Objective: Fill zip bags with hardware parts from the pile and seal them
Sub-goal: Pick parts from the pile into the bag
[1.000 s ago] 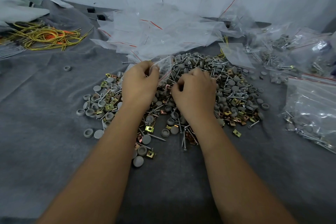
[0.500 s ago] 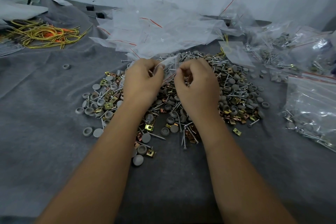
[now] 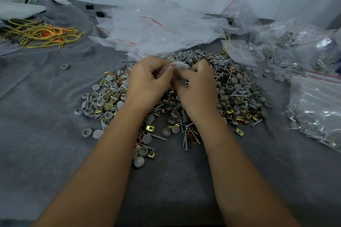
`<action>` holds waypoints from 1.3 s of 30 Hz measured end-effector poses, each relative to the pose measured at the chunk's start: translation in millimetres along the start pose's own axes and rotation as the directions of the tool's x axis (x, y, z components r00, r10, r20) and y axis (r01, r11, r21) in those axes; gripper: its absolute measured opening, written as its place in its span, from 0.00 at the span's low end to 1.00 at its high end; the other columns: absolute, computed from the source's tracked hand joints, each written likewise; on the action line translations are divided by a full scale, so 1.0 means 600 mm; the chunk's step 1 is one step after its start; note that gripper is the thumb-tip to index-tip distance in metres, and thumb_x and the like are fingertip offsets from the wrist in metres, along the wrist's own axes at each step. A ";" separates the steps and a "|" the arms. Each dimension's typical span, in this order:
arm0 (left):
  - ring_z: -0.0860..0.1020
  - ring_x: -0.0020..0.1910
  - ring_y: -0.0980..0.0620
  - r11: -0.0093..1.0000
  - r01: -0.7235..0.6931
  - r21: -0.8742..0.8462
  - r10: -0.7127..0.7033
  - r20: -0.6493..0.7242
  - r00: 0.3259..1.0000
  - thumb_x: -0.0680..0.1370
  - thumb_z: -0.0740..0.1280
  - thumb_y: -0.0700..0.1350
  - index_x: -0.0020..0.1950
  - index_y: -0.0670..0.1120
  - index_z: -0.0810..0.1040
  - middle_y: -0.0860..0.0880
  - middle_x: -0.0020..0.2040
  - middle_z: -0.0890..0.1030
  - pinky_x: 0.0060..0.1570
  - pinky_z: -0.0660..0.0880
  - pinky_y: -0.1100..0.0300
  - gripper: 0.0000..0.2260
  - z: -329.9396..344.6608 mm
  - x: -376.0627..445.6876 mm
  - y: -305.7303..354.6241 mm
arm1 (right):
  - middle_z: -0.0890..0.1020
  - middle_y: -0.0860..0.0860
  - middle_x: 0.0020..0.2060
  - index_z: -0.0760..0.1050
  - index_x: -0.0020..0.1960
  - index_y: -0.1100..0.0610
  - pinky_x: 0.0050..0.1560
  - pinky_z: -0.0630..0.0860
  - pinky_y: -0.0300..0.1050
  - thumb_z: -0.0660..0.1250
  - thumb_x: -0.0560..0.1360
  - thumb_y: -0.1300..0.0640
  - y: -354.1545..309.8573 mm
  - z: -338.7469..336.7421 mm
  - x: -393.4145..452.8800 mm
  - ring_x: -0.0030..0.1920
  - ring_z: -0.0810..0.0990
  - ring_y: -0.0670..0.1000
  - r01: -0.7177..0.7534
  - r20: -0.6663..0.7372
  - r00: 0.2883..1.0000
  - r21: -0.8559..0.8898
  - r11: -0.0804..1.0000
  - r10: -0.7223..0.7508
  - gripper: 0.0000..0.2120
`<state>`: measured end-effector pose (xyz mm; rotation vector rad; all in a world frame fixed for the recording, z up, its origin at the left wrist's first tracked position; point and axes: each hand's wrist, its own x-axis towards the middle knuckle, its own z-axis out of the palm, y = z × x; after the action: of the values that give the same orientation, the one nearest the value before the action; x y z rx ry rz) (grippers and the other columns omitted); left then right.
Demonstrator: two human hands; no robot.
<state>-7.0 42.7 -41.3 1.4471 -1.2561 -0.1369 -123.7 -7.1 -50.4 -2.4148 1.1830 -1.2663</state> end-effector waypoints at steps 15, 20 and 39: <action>0.63 0.20 0.60 0.954 0.269 -0.133 -0.291 -0.187 0.938 0.79 0.62 0.42 0.45 0.49 0.82 0.59 0.19 0.69 0.22 0.59 0.68 0.09 -0.004 0.011 -0.017 | 0.78 0.46 0.46 0.79 0.46 0.48 0.45 0.76 0.43 0.64 0.75 0.61 -0.002 -0.033 0.000 0.44 0.76 0.45 -0.177 -0.003 0.982 0.345 0.922 0.189 0.10; 0.61 0.20 0.60 0.944 0.280 -0.172 -0.311 -0.189 0.931 0.79 0.62 0.40 0.46 0.48 0.82 0.58 0.18 0.67 0.22 0.58 0.68 0.09 -0.005 0.009 -0.014 | 0.77 0.48 0.47 0.82 0.52 0.51 0.60 0.70 0.52 0.64 0.74 0.55 0.006 -0.022 -0.005 0.58 0.72 0.53 -0.053 0.232 0.970 -0.074 0.996 0.069 0.10; 0.63 0.20 0.59 0.947 0.288 -0.140 -0.309 -0.166 0.936 0.79 0.62 0.42 0.46 0.51 0.82 0.59 0.19 0.68 0.23 0.60 0.67 0.09 -0.006 0.007 -0.012 | 0.73 0.50 0.53 0.79 0.58 0.43 0.60 0.59 0.52 0.63 0.76 0.39 0.008 0.001 -0.011 0.63 0.65 0.56 0.097 0.288 0.958 -0.340 0.935 0.005 0.14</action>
<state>1.6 40.1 -43.5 1.5071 -0.8572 -0.2678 -128.4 -5.7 -57.2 -2.7698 1.3650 -0.7242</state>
